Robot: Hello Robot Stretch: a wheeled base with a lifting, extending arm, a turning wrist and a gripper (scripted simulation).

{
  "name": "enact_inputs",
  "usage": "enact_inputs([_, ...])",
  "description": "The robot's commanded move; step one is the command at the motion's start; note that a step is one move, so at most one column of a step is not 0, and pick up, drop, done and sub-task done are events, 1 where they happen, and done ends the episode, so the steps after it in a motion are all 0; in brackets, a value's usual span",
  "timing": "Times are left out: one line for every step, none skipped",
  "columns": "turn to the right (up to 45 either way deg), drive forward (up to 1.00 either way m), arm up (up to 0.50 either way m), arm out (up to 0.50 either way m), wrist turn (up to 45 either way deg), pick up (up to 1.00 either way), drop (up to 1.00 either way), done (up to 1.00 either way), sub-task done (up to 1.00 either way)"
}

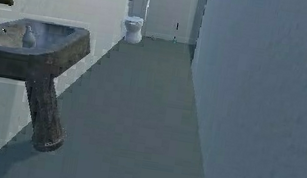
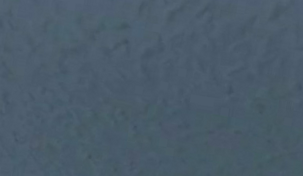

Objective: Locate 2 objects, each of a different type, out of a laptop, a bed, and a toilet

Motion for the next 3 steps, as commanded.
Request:
enact_inputs([0.0, 1.00, 0.00, 0.00, 0.0, 0.00, 0.00, 0.00, 0.00])
enact_inputs([0.0, 1.00, 0.00, 0.00, 0.0, 0.00, 0.00, 0.00, 0.00])
enact_inputs([0.0, 1.00, 0.00, 0.00, 0.0, 0.00, 0.00, 0.00, 0.00])
